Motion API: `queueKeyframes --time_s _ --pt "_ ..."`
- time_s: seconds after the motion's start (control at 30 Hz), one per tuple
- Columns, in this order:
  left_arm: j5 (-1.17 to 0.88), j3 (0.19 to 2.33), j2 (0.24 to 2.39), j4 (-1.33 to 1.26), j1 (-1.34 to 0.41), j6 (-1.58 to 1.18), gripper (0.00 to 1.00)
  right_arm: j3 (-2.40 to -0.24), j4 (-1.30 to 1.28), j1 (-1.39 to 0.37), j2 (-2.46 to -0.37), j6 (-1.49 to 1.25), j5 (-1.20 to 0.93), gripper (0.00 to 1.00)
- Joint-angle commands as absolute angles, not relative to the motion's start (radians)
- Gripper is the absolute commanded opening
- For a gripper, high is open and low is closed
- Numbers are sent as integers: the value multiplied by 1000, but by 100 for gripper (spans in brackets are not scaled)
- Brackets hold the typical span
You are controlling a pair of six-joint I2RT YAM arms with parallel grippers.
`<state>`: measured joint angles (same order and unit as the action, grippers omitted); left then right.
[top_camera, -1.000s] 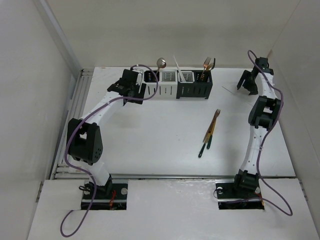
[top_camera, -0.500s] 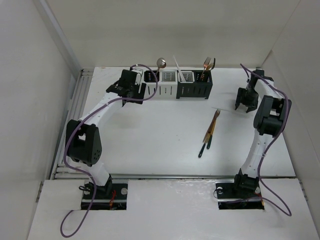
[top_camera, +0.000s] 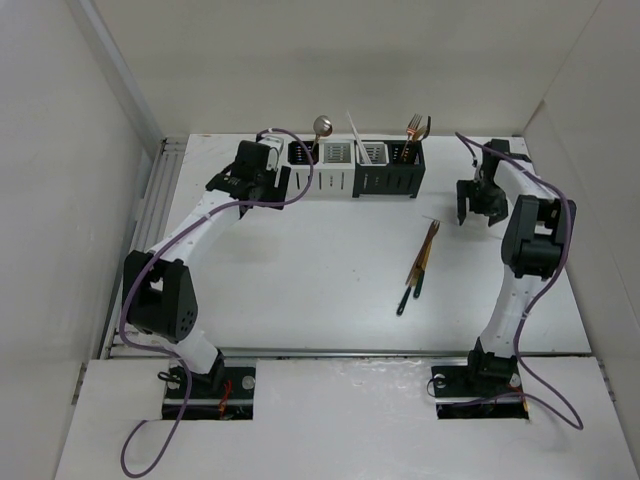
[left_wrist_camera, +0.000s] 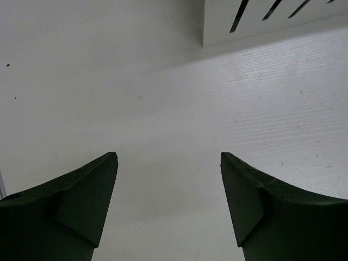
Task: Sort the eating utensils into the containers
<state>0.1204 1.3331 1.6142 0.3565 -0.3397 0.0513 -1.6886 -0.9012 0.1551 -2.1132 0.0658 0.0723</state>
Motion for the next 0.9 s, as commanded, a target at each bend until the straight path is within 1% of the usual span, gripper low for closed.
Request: queueKeyframes --time_s 0.0,0.07,0.17,0.37,0.43,0.5,0.53,0.67,0.7,0.77,0.8,0.83,0.87 --pt "120 1316 1562 342 -336 54 74 -1738 -914 166 -2137 121 132 83" --pt "129 1316 1562 342 -336 63 74 -1753 -914 147 -2137 121 132 83" --pt "138 1316 1562 342 -336 63 74 -1711 -882 120 -2126 152 199 83" --pt "138 1316 1562 342 -336 74 74 -1741 -897 57 -2229 184 201 83" --pt "147 1316 1562 342 -336 74 74 -1741 -888 29 -2229 195 239 83" --pt "147 1316 1562 342 -336 74 74 -1755 -888 18 -2240 195 230 82" --pt "147 1316 1562 342 -336 74 74 -1785 -911 18 -2256 195 230 80" --pt "147 1316 1562 342 -336 74 74 -1831 -933 18 -2290 195 230 56" --pt "147 1316 1562 342 -336 74 74 -1832 -933 18 -2290 195 216 52" --pt "147 1316 1562 342 -336 74 74 -1841 -942 18 -2299 195 192 52" --pt "147 1316 1562 342 -336 74 74 -1841 -954 18 -2299 195 192 54" --pt "156 1316 1562 342 -336 74 74 -1850 -954 18 -2312 204 177 54" --pt "156 1316 1562 342 -336 74 74 -1850 -963 18 -2312 204 145 52"
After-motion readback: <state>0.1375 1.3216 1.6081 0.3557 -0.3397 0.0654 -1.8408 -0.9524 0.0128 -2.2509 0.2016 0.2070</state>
